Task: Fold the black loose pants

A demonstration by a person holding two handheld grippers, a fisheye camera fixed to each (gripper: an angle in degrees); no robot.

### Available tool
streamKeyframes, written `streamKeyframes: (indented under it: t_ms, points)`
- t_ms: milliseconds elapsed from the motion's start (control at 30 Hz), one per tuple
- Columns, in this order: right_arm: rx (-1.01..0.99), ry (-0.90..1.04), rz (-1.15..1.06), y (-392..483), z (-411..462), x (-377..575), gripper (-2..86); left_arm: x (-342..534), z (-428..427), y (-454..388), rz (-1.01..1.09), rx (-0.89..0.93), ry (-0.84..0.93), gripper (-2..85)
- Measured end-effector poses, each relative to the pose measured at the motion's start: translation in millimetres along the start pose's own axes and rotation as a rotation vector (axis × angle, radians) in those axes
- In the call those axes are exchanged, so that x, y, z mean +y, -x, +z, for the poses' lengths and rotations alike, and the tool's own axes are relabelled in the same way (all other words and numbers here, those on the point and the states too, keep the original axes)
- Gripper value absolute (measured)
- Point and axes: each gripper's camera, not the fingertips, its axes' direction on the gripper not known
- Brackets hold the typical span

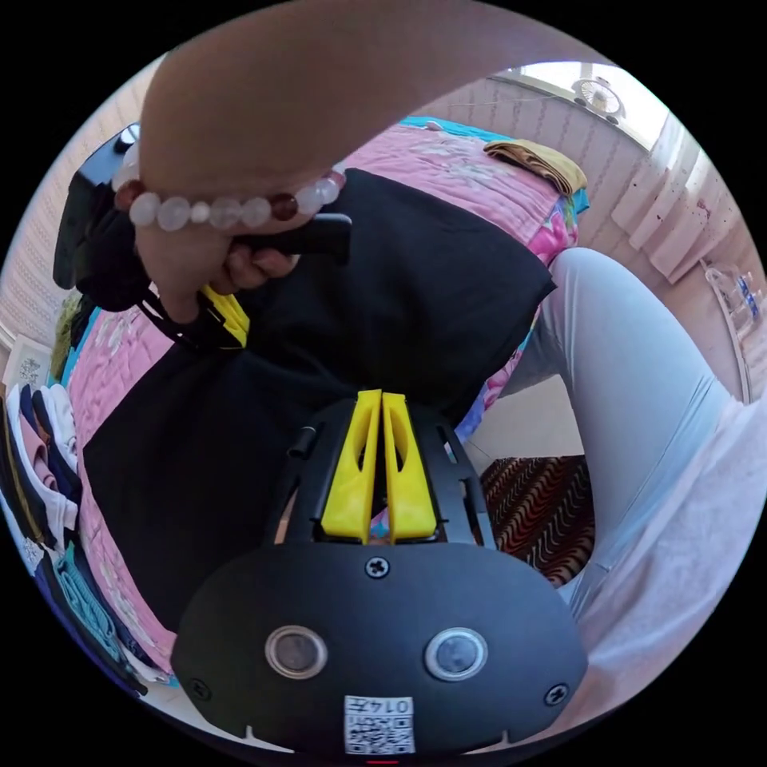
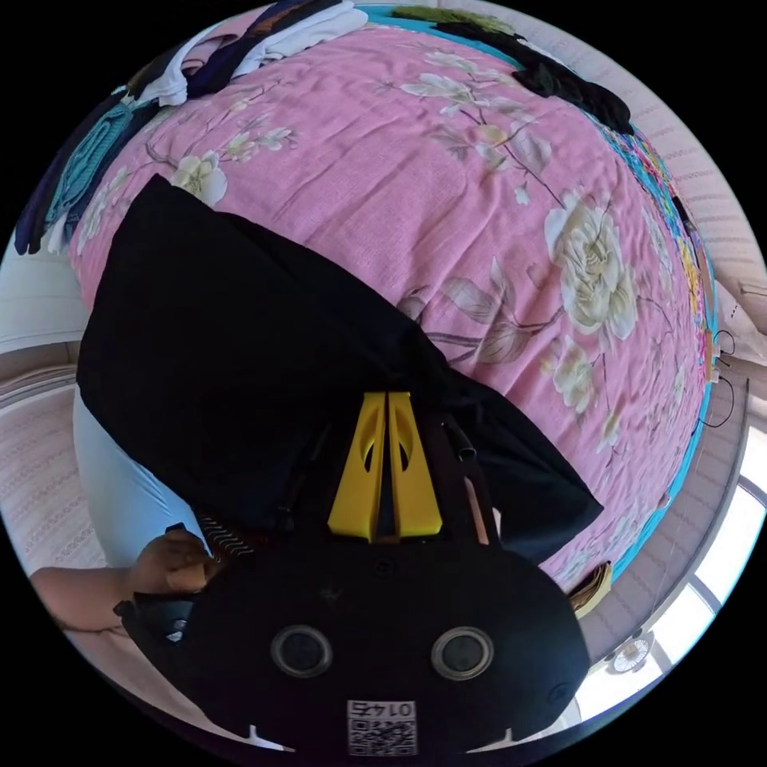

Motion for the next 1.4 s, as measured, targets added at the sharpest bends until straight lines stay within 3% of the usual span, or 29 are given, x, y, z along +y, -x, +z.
streamKeyframes:
  t_ms: [100, 233, 367, 533, 733, 1000, 1133, 1400]
  points:
    - [0.003, 0.024, -0.024, -6.8, 3.3, -3.8, -0.8, -1.3, 0.6, -0.6, -0.016, -0.008, -0.044, -1.0]
    - [-0.293, 0.003, 0.147, -59.6, 9.7, 5.4, -0.9, -10.1, -0.7, 7.5, -0.032, 0.034, -0.034, -0.9]
    - [-0.433, -0.039, 0.166, -88.0, 7.3, 20.7, -0.9, -22.2, -8.5, 24.6, -0.082, 0.142, 0.033, -0.7]
    - [-0.674, -0.417, 0.272, -142.8, -21.7, 121.3, 0.0, -21.9, -47.2, 33.4, -0.111, 0.140, -0.146, 1.9]
    - [-0.549, -0.468, 0.678, -194.9, 11.1, 265.3, 9.6, -37.0, -67.8, 21.4, -0.090, 0.086, -0.327, 5.8]
    - [-0.502, -0.400, 0.807, -195.9, 59.8, 331.5, 13.4, -84.4, -71.9, 49.7, -0.058, 0.209, -0.358, 5.7]
    - [-0.613, -0.391, 0.849, -212.4, 77.5, 340.0, 13.2, -139.9, -55.4, 89.3, -0.115, 0.190, -0.238, 7.4]
    - [-0.784, -0.407, 0.837, -225.0, 96.7, 358.1, 3.7, -236.8, -12.8, 118.8, -0.139, 0.200, -0.063, 9.2]
